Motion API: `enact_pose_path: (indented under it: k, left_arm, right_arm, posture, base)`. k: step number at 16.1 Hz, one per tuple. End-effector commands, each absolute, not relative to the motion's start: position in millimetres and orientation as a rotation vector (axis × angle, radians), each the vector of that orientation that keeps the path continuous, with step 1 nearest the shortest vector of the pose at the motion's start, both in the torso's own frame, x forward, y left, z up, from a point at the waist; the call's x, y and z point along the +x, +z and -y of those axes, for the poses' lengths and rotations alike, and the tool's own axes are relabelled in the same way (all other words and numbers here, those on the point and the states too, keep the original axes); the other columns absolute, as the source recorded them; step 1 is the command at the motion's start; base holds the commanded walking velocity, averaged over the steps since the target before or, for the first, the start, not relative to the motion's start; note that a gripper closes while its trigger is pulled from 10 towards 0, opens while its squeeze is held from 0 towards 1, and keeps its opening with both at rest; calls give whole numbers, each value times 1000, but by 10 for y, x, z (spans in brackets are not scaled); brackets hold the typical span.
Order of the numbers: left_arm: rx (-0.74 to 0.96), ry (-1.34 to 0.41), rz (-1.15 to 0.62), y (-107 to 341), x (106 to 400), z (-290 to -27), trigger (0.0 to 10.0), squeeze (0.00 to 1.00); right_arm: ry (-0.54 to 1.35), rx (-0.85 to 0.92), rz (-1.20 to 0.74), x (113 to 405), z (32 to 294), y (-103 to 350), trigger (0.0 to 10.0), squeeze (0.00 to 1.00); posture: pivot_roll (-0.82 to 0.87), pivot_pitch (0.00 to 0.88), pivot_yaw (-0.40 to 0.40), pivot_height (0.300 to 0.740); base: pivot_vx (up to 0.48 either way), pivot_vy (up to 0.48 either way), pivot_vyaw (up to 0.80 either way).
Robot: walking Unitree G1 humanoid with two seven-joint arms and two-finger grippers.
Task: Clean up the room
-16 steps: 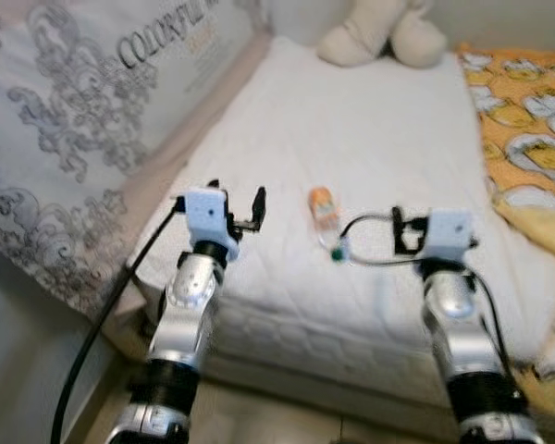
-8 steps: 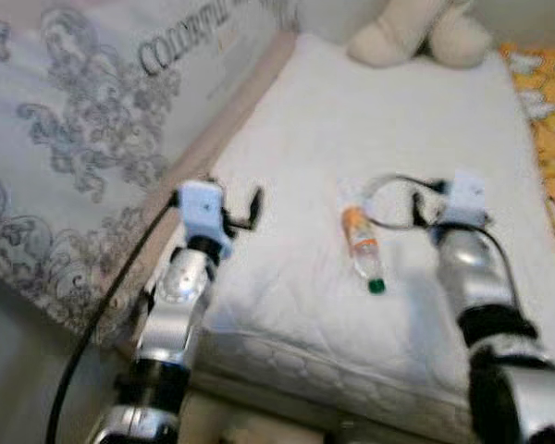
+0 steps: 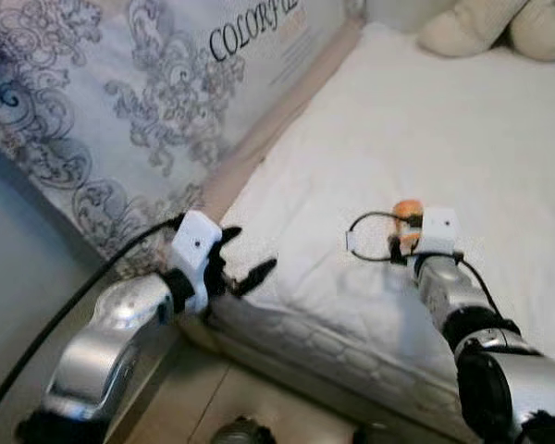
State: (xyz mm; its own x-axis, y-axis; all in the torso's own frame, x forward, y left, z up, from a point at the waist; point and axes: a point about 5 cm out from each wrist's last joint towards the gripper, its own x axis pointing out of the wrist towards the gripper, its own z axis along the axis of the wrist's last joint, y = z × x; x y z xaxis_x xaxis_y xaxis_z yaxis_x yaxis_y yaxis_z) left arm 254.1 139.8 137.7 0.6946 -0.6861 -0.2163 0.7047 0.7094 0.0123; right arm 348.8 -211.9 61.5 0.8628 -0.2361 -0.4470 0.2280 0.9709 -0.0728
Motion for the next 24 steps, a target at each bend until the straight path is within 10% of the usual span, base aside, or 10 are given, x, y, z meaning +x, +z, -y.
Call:
enact_pose_path:
  k: [1, 10, 11, 12, 19, 24]
  left_arm:
    - [94, -775, -262, 1370, 2445, -1465, 10000, 0]
    - [55, -788, -367, 1430, 2036, -1472, 10000, 0]
    - [24, -893, -360, 1516, 1924, -1398, 10000, 0]
    - [3, -952, -350, 1588, 1859, -1336, 10000, 0]
    - [5, -929, -336, 1606, 1985, -1270, 10000, 0]
    - [-148, -604, -311, 1400, 2384, -1296, 10000, 0]
  right_arm:
    - [-292, -43, -415, 3562, 2194, 756, 10000, 0]
    - [-289, 56, -545, 3475, 2107, 561, 10000, 0]
    - [-299, 64, -556, 3463, 2094, 540, 1412, 0]
    - [-308, 87, -562, 3456, 2088, 528, 0, 0]
    - [-213, 226, -547, 3533, 1908, 585, 0, 0]
    - [-212, 298, -565, 3481, 1869, 504, 0, 0]
  posture:
    - [127, 154, 125, 732]
    - [203, 265, 142, 732]
    - [210, 275, 144, 732]
    - [217, 281, 146, 732]
    - [165, 251, 127, 732]
    - [94, 205, 114, 732]
  base:
    - [0, 0, 0]
    - [0, 0, 0]
    - [0, 0, 0]
    - [0, 0, 0]
    - [0, 0, 0]
    - [0, 0, 0]
